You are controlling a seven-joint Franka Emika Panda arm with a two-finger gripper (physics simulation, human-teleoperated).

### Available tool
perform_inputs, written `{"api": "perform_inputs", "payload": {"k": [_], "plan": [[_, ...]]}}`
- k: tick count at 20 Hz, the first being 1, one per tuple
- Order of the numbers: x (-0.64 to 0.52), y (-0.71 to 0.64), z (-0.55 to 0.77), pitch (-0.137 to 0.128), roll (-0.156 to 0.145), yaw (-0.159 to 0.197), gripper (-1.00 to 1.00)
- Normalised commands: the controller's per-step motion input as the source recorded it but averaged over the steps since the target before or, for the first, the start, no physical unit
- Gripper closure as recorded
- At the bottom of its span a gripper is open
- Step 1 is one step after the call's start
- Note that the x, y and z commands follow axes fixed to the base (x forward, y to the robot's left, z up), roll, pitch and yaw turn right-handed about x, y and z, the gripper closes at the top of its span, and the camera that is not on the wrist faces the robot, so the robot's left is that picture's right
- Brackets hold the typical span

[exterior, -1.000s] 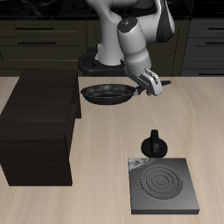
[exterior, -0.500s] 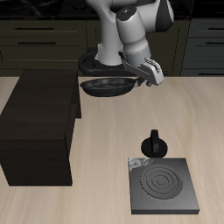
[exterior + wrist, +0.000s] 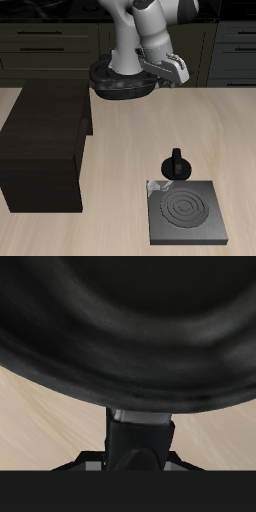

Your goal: Place the frypan on the flat stove

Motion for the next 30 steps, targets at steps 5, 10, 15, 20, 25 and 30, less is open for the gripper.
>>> {"api": "perform_inputs", "payload": {"k": [5,10,15,20,25,30], "plan": [[-0.06,0.09,0.18,-0.030,0.018,0.013,1.00],[-0.14,0.14,0.30,-0.043,0.047,0.010,1.00],[-0.16,0.03,0.30,-0.061,0.022,0.041,1.00],[-0.13,0.03,0.26,-0.044,0.022,0.039,1.00],[-0.15,-0.05,0.25,-0.050,-0.009,0.037,1.00],[-0.08,0.17,0.09,-0.014,0.049,0.054,1.00]]}}
